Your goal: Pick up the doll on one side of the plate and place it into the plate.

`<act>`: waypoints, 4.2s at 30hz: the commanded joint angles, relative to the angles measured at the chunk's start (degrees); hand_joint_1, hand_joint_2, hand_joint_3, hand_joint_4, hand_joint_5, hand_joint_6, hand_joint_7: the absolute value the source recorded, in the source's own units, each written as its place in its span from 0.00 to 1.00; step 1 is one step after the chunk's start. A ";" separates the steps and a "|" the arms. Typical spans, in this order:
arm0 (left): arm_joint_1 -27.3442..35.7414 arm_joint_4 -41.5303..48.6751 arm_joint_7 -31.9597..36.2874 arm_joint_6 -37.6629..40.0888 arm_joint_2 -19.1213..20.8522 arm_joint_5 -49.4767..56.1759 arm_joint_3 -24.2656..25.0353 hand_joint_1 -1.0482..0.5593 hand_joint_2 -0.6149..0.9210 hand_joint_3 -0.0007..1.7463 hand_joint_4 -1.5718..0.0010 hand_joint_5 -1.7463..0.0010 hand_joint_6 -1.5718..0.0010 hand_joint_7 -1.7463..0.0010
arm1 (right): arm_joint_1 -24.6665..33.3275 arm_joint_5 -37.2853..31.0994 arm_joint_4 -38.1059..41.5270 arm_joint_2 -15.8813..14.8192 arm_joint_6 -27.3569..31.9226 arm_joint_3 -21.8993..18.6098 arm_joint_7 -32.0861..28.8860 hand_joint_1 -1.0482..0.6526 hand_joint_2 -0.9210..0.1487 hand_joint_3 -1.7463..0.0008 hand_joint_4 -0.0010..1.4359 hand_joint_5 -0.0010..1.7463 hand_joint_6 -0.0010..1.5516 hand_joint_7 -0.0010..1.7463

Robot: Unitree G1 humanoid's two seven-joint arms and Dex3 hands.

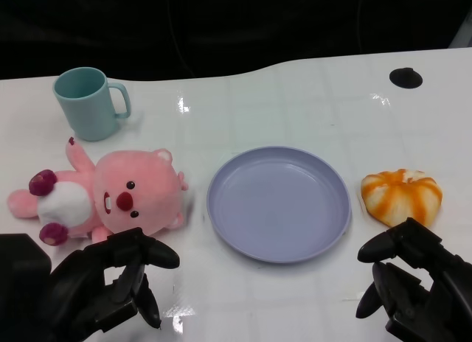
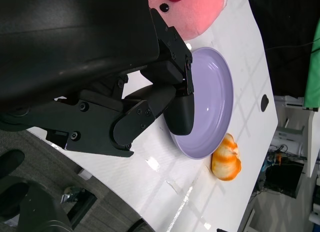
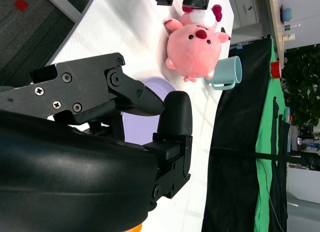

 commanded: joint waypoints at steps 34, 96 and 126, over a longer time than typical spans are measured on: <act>-0.06 0.32 -0.17 -1.22 0.69 0.05 0.86 0.44 0.93 0.38 0.57 0.06 0.59 0.24 | 0.02 -0.30 0.00 -0.30 -1.11 -0.19 0.05 0.45 0.00 0.63 0.33 1.00 0.20 0.98; -2.00 -9.09 18.48 -28.75 11.60 68.30 1.82 0.22 1.00 0.04 0.99 0.79 0.84 1.00 | 0.48 0.59 -1.40 -0.22 0.05 -0.26 0.51 0.45 0.00 0.62 0.33 1.00 0.19 0.99; -17.82 9.34 7.78 -16.99 18.49 75.18 -8.74 0.15 0.98 0.00 0.99 0.88 0.93 1.00 | 0.86 0.50 -1.89 -0.40 0.20 -0.01 0.40 0.44 0.00 0.63 0.33 1.00 0.20 0.98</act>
